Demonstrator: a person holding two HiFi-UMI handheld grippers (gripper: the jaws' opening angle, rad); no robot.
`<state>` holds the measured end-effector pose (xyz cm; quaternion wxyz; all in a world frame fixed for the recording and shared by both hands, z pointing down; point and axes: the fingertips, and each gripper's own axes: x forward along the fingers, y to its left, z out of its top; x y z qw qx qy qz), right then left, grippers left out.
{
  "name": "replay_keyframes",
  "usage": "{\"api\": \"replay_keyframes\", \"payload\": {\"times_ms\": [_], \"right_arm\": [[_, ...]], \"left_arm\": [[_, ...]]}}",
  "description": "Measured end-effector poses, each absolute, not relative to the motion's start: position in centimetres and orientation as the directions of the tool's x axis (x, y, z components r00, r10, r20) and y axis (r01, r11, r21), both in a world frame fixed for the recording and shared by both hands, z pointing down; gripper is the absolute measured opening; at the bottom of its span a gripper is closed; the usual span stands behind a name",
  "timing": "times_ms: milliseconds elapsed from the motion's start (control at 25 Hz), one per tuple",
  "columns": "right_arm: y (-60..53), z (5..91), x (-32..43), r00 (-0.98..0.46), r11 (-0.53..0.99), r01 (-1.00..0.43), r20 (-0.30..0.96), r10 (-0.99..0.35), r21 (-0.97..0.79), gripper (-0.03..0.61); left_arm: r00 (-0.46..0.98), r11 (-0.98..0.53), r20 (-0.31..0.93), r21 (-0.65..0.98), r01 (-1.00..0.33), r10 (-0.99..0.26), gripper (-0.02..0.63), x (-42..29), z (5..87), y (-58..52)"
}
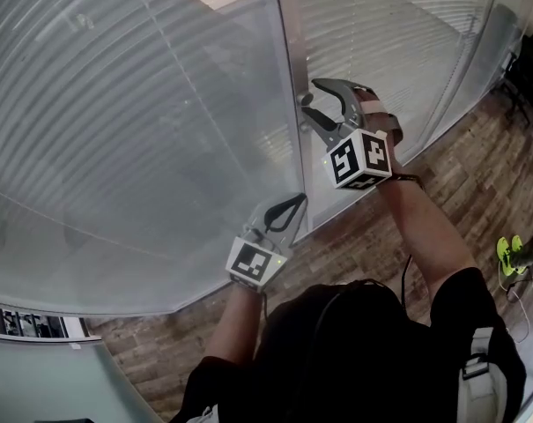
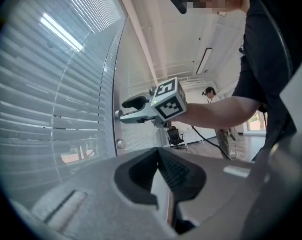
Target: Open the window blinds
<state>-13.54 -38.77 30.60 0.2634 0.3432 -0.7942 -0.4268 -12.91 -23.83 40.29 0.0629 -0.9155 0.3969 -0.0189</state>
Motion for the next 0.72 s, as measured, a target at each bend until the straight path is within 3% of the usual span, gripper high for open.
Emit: {"api": "replay_keyframes", "payload": {"times_ms": [200, 720], "right_arm": [[-39.0, 31.7, -14.1, -0.597, 0.291, -0.163, 0.141, -0.790, 0.943, 0.245], [-39.1, 31.7, -14.6, -0.608, 0.276, -0.153, 0.130, -0.783, 0.949, 0.215]], "left_arm": [[0.682, -0.674, -0.010, -0.141, -0.725, -0.731, 0.003, -13.1, 40.9, -23.9], [0.672, -0.665, -0.016, -0.135, -0.735, -0.740, 0.004, -13.5, 40.7, -24.3]]}}
